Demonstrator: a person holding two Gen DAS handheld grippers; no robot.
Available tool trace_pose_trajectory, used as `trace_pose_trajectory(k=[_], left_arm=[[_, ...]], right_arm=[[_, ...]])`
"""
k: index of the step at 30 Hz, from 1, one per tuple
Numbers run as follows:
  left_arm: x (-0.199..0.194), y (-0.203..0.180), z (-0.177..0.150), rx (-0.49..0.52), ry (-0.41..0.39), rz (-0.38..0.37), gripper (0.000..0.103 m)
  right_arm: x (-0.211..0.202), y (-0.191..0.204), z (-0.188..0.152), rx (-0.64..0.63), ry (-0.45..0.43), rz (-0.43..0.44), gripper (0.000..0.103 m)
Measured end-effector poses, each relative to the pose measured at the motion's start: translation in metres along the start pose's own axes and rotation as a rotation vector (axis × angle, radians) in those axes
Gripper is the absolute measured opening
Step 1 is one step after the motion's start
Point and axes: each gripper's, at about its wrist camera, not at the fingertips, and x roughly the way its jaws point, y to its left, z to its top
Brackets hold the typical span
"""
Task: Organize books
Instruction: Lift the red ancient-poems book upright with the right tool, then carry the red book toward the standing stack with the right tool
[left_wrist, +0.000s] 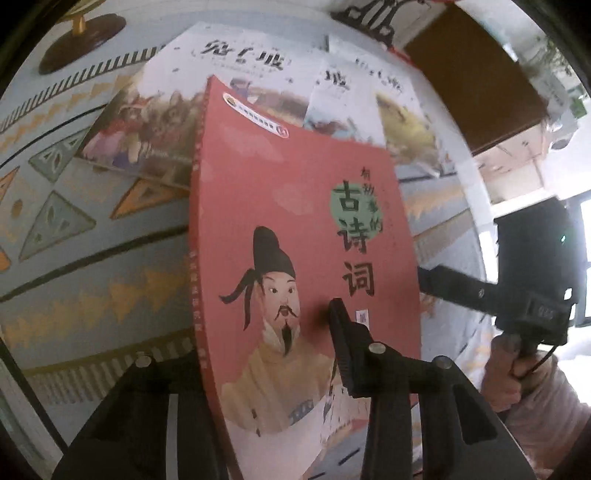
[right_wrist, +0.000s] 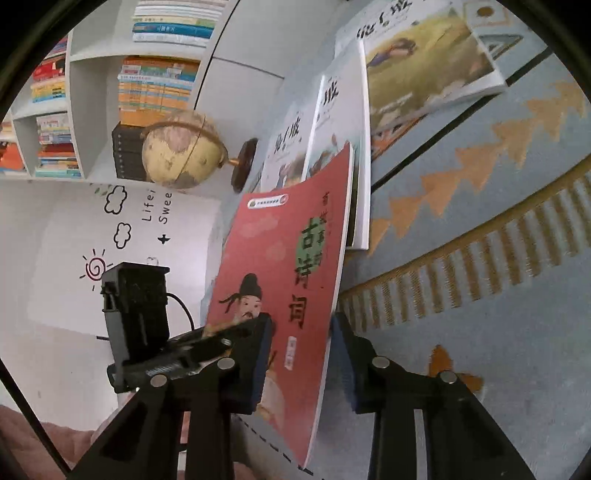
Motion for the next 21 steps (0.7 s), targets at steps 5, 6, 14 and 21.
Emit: trace_pose_trajectory(k=[5, 6, 14, 21], left_arm=[[0.007, -0.001, -0.001, 0.018, 0.049, 0.033, 0.033], [0.008, 0.0, 0.001, 0.008, 0.056, 0.022, 0.033], [0.005, 0.018, -0.005, -0.051, 0.056, -0.069, 0.035], [0.004, 0.02, -0.005, -0.036, 0.063, -0.084, 0.038]], right_arm=[[0.021, -0.002, -0.001, 0.053, 0.039, -0.016, 0.039], [0.023, -0.003, -0.003, 0.049, 0.051, -0.021, 0.039], [0.028, -0.004, -0.004, 0.114, 0.021, 0.182, 0.043], [0.04, 0.004, -0.001, 0.053, 0.062, 0.066, 0.037]])
